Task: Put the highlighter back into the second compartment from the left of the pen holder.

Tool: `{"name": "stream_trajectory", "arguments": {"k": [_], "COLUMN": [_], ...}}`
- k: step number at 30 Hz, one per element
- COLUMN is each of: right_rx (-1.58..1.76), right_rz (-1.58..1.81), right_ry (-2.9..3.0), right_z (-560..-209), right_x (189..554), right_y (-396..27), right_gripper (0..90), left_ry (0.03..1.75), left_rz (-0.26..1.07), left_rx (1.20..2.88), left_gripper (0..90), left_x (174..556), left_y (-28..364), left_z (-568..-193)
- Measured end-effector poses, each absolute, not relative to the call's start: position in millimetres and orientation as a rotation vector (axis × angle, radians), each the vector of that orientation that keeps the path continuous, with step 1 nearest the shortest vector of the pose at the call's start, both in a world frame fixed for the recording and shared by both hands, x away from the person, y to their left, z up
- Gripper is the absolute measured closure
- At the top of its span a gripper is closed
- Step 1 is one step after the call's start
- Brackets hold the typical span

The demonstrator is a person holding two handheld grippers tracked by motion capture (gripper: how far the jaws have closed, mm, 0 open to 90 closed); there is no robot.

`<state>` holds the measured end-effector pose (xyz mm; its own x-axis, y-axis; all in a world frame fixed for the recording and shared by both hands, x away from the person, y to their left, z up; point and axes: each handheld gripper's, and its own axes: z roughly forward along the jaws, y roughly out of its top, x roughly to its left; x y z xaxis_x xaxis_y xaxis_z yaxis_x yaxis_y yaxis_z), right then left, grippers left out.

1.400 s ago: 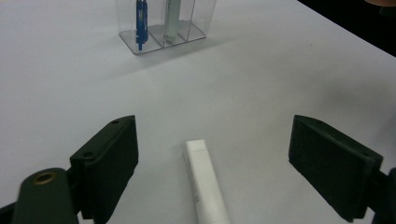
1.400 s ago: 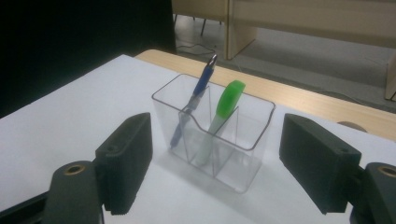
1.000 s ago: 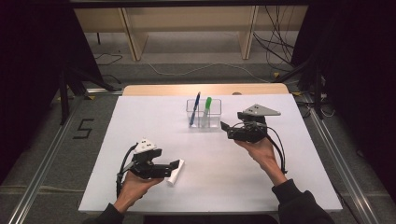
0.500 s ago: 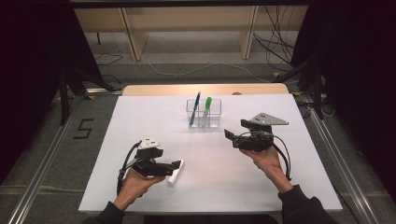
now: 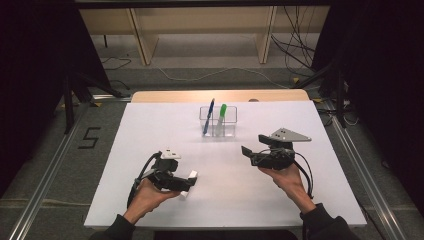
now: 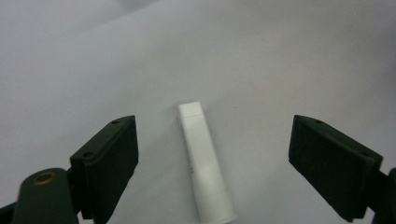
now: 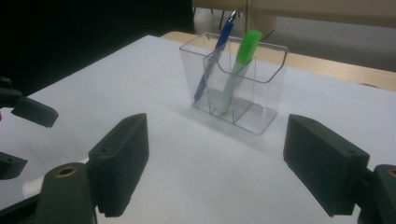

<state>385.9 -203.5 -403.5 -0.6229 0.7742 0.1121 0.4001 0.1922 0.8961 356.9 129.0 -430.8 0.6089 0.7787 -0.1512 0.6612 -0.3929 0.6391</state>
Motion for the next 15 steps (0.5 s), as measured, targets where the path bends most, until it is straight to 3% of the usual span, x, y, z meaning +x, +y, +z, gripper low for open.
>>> {"name": "stream_trajectory", "arguments": {"k": [15], "right_rx": [1.097], "right_rz": [1.422], "right_ry": [2.129], "right_z": [-412], "right_x": [373], "right_y": [-204], "right_gripper": [22.8], "left_ry": [1.149], "left_rz": [0.172], "left_rx": [2.311], "left_gripper": [15.3], "left_x": [362], "left_y": [119], "left_z": [-436]}}
